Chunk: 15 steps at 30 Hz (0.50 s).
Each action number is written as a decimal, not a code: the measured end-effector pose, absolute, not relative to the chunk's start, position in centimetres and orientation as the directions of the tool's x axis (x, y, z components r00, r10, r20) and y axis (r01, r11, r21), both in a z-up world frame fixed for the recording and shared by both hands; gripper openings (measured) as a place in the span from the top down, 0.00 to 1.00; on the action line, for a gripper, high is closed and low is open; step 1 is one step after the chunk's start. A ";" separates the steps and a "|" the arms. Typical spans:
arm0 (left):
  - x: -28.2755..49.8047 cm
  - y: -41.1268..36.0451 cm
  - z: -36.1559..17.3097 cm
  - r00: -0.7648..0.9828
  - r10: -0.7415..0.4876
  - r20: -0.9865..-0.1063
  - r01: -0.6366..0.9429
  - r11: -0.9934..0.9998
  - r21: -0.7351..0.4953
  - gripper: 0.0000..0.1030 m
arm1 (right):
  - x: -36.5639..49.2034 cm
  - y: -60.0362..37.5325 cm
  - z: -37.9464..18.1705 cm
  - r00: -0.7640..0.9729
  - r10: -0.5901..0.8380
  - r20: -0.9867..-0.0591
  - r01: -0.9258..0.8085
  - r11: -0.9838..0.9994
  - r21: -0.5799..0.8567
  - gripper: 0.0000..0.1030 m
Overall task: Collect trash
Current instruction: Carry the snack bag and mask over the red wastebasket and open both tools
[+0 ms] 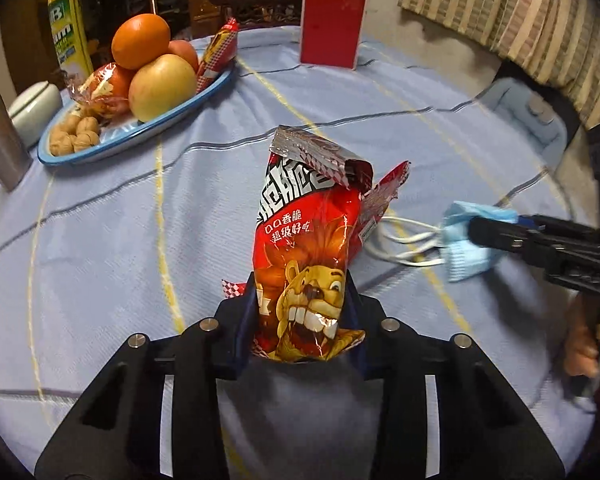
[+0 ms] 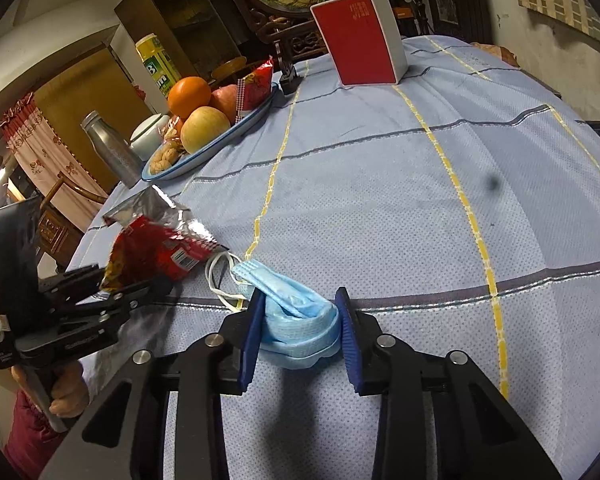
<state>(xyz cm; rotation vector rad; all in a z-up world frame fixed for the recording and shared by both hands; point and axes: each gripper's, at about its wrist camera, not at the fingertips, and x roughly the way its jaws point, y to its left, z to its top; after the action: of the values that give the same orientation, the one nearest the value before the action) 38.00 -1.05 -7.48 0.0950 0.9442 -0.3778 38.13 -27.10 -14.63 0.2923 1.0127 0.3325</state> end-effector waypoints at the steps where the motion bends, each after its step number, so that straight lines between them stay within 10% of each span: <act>1: 37.6 -1.2 -7.1 0.534 -0.278 -0.799 0.358 0.930 -0.085 0.63 | 38.1 -27.2 -14.6 0.491 0.402 -0.773 -0.133 0.911 0.389 0.65; 15: 28.5 -3.0 -3.1 0.670 -0.235 -0.704 0.258 0.963 -0.076 0.63 | 30.9 -30.0 -10.8 0.623 0.415 -0.663 -0.132 0.891 0.434 0.65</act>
<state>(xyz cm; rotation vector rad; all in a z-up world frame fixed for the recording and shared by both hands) 28.46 -2.97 -3.09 0.0307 0.7891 -0.2783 30.92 -30.02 -10.79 0.3635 0.8443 0.3221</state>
